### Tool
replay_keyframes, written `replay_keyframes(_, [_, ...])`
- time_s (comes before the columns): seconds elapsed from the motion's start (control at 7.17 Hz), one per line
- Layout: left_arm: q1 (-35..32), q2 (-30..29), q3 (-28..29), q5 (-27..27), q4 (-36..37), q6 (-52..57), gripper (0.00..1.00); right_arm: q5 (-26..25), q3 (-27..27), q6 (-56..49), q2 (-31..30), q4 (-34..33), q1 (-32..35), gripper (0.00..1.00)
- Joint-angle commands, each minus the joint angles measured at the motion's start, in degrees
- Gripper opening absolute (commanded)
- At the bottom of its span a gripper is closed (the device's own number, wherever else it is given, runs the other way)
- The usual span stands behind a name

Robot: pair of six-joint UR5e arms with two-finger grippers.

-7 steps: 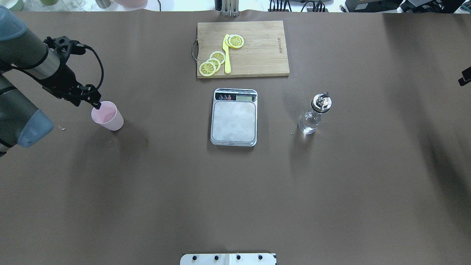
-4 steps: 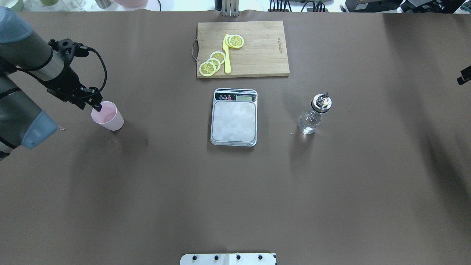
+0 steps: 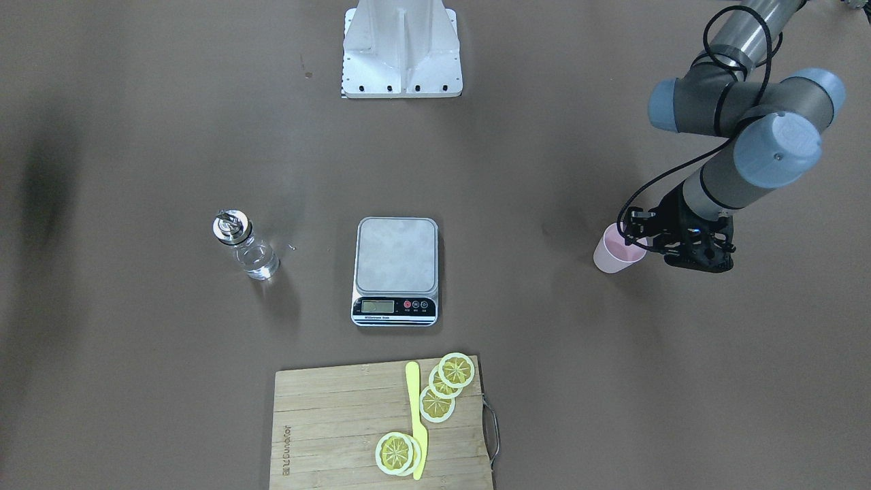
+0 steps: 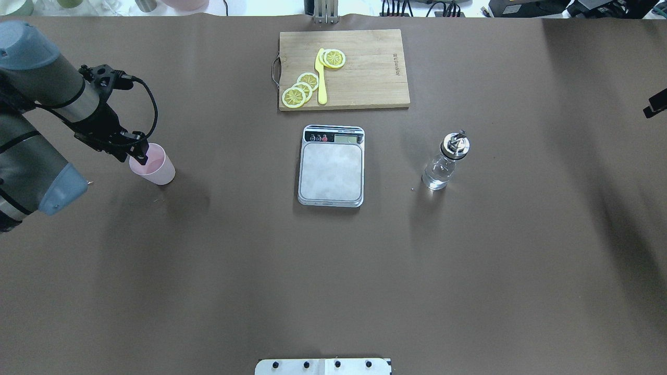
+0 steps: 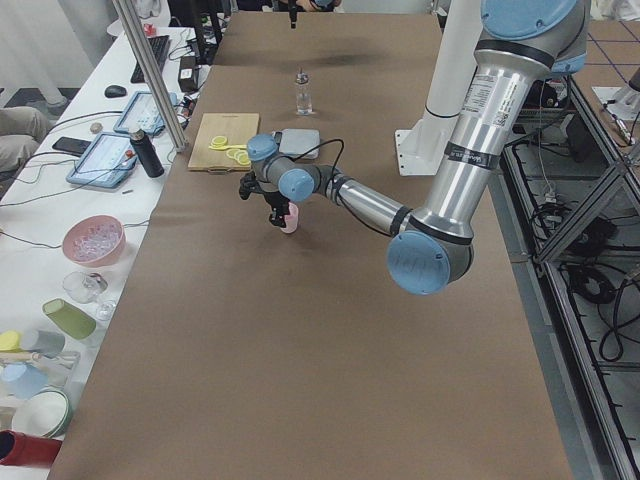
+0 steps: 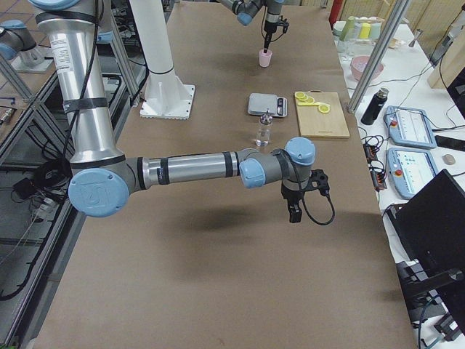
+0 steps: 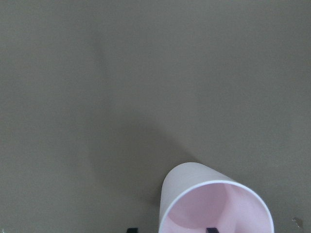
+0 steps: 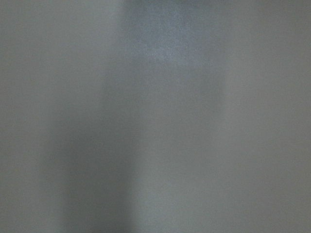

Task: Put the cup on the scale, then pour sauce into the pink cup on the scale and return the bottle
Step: 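Close the left gripper on the pink cup's rim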

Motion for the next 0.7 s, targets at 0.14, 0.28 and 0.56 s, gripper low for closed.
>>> replay_keyframes(0.14, [0.21, -0.03, 0.31, 0.0, -0.22, 0.0, 0.44, -0.11, 2.03, 0.04, 0.12, 0.23, -2.24, 1.0])
replay_keyframes(0.28, [0.56, -0.12, 0.31, -0.09, -0.22, -0.08, 0.4, -0.03, 2.12, 0.13, 0.12, 0.15, -2.43, 1.0])
replay_keyframes(0.56, [0.65, -0.03, 0.31, -0.09, -0.22, 0.0, 0.09, 0.06, 2.12, 0.13, 0.12, 0.23, -2.69, 1.0])
